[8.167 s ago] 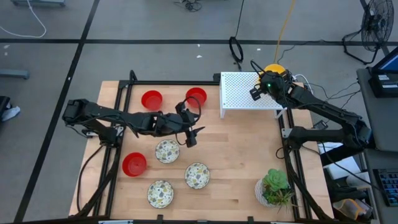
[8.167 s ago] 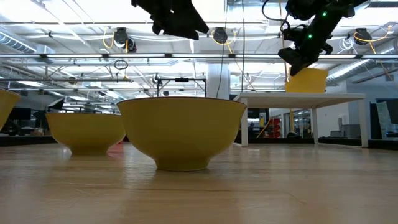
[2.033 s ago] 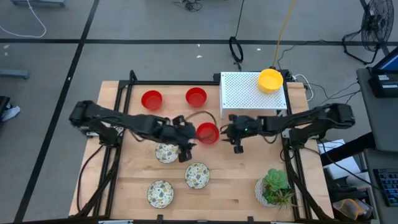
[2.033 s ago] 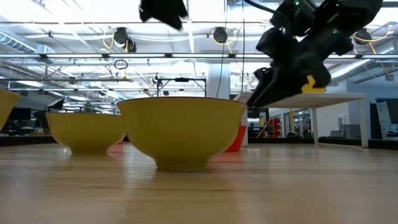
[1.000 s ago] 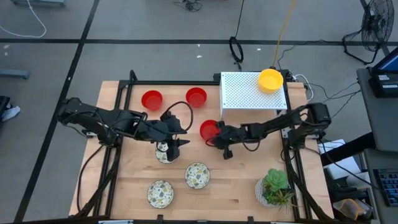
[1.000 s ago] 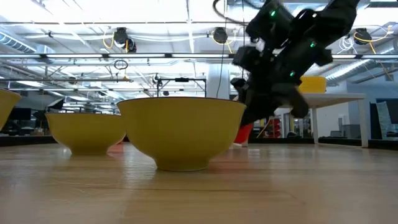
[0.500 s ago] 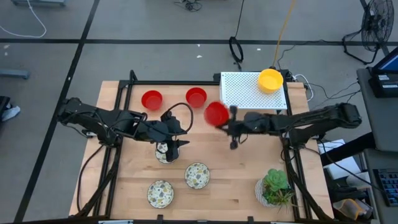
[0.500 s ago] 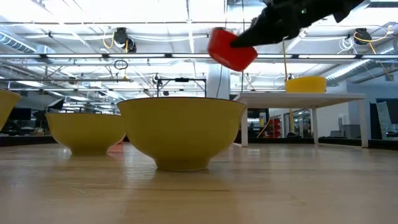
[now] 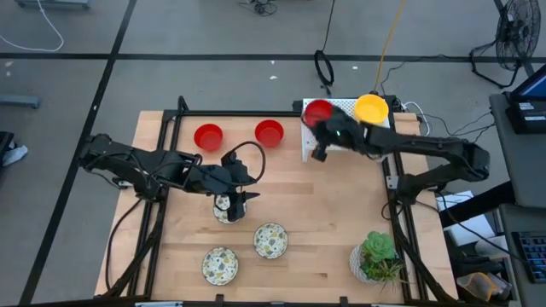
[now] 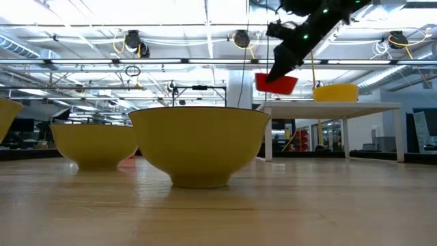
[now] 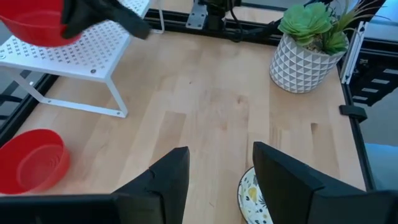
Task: Pick & Place Mini bowls
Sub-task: Put the red bowl on the shelf, then stack the red bowl on top of the red bowl on the shelf
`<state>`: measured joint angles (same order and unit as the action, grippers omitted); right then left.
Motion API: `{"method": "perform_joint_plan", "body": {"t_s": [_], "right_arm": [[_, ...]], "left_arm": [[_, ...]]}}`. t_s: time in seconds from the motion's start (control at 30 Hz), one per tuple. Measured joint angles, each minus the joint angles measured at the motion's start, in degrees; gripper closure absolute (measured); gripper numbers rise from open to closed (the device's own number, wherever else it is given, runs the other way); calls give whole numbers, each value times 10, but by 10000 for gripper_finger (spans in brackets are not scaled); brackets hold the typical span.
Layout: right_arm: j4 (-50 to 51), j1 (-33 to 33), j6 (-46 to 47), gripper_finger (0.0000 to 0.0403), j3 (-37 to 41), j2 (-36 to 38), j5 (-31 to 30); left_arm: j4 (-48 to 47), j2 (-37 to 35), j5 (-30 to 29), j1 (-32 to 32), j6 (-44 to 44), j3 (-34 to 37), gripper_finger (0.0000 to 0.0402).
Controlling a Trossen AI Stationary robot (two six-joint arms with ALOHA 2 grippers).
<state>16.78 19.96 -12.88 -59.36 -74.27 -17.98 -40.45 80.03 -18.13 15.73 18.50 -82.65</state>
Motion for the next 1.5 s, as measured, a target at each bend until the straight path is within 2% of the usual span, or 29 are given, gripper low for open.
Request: {"method": "perform_joint_plan", "body": {"t_s": [0.13,0.3,0.7,0.87,1.0,1.17,1.3,1.5], "right_arm": [[68,51,39,402,-46,-34,6],[61,90,51,403,-52,-55,77],[37,97,59,392,-52,-78,78],[29,101,46,365,-52,-81,77],[19,101,33,324,-52,-80,77],[15,97,32,274,-52,-51,77],[16,85,32,253,-51,-3,76],[26,57,41,248,-51,74,76]], "left_arm": [[-1,0,0,0,-1,0,220],[-2,0,0,0,-10,0,220],[2,4,-6,-16,-60,0,220],[-2,4,-6,-38,-58,0,220],[-27,4,-6,-60,-59,0,220],[-88,4,-29,-101,-47,0,220],[-101,10,-43,-153,-59,8,220],[-44,38,0,-242,-172,59,220]]}}
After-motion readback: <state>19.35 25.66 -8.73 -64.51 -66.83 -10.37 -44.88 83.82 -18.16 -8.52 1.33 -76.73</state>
